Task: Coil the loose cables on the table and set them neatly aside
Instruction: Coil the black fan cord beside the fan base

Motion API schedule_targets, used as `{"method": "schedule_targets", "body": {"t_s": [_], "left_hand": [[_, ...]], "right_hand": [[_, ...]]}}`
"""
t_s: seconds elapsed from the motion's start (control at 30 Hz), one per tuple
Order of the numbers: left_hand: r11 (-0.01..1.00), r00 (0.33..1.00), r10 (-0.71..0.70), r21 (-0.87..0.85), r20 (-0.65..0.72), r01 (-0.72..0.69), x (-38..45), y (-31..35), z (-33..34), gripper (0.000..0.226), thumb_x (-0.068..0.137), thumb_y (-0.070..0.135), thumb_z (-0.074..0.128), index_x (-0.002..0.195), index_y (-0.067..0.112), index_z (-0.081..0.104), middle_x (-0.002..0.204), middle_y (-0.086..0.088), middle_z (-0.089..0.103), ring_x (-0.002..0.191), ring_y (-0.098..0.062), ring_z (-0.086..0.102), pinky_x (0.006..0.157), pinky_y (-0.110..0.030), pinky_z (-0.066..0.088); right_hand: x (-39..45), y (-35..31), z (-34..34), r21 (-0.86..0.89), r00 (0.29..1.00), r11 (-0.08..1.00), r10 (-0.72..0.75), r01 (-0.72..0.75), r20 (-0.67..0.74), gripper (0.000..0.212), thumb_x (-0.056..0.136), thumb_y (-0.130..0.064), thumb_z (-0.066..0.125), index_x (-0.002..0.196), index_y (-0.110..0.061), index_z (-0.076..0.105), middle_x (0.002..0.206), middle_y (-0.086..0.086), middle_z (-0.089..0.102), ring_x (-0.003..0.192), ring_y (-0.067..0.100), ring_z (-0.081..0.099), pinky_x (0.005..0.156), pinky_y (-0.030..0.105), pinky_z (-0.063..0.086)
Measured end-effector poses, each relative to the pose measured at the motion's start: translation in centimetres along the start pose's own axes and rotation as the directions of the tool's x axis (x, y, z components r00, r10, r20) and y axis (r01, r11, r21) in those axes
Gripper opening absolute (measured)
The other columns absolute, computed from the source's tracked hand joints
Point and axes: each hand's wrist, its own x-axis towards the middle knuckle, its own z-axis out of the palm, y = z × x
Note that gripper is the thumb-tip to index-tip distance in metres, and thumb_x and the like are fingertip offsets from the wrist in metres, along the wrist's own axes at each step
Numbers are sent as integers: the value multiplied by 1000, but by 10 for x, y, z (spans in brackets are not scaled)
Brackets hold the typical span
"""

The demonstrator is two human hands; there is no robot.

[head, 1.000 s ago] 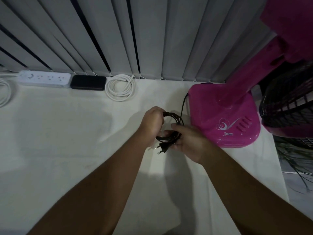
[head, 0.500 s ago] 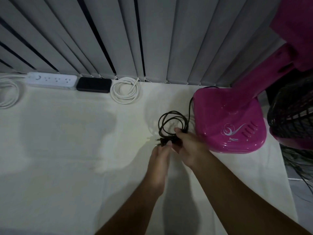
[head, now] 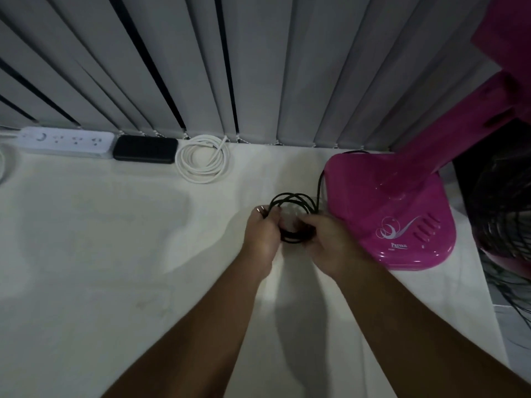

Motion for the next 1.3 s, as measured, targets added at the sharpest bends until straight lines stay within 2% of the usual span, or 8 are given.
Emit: {"method": "schedule_targets", "body": {"t_s": [0.07, 0.23, 0.43, 0.53, 0.73, 0.9, 1.1, 1.3], "left_hand": [[996, 996, 23, 79, 92, -30, 5, 7, -1, 21, 103, 10, 48, 93, -3, 61, 83, -18, 63, 81, -27, 59, 76, -39, 49], [999, 986, 44, 22, 164, -49, 9, 15, -9, 35, 105, 16, 51, 118, -16, 57, 106, -29, 67, 94, -33, 64, 87, -42, 51], [968, 986, -126, -204, 110, 146, -3, -9, -23, 25, 100, -1, 52, 123, 5, 43, 107, -25, 64, 109, -36, 67, 103, -48, 51], [972, 994, -90, -210, 58, 100, -4, -10, -26, 32, 102, -2, 48, 133, 1, 44, 101, -21, 59, 93, -29, 65, 87, -39, 60], [932, 984, -38, -360, -171, -27, 13, 15, -27, 54, 90, 10, 76, 133, -7, 49, 94, -17, 70, 59, -13, 68, 57, -26, 58], [999, 981, -27, -25, -192, 23, 23, 16, -18, 25, 95, 27, 70, 96, 3, 68, 77, -12, 71, 54, -14, 63, 52, -24, 50], [996, 989, -95, 8, 110, 94, 18, 15, -16, 66, 101, 62, 34, 102, 13, 79, 94, -8, 80, 88, -22, 75, 75, -30, 54], [988, 956, 42, 132, 291, -84, 6, 9, -21, 41, 78, 52, 77, 94, 14, 80, 95, -9, 81, 93, -24, 77, 86, -32, 60]], "right_hand": [[3, -6, 5, 137, 1000, 991, 8, -10, 18, 34, 100, -3, 50, 119, 25, 55, 98, 24, 59, 90, 31, 57, 96, 39, 50], [16, -9, 15, 368, 991, 930, 59, -11, -121, 32, 109, -16, 44, 80, -8, 55, 50, -1, 43, 43, 10, 45, 66, 30, 50], [28, -5, 20, 532, 982, 847, 85, 18, -170, 28, 109, -16, 43, 82, -14, 50, 63, 0, 34, 56, 14, 36, 72, 35, 51], [34, -1, 20, 525, 987, 851, 85, 0, -138, 23, 109, -20, 43, 88, -15, 52, 64, 0, 38, 58, 15, 42, 79, 36, 51], [31, 6, 19, 555, 999, 831, 50, -42, 1, 22, 108, -26, 47, 98, -11, 60, 49, 0, 46, 44, 13, 52, 59, 34, 61], [31, 8, 20, 468, 997, 884, -34, -2, 70, 23, 109, -27, 44, 96, -12, 55, 50, -1, 41, 42, 11, 49, 79, 43, 62], [37, 12, 18, 195, 994, 975, -103, 105, -19, 28, 109, -30, 42, 89, -16, 57, 52, -6, 47, 57, 13, 47, 86, 42, 47], [44, 15, 14, -180, 955, 961, -240, 209, -174, 30, 107, -37, 40, 112, -17, 63, 110, 12, 72, 101, 28, 71, 97, 52, 56]]}}
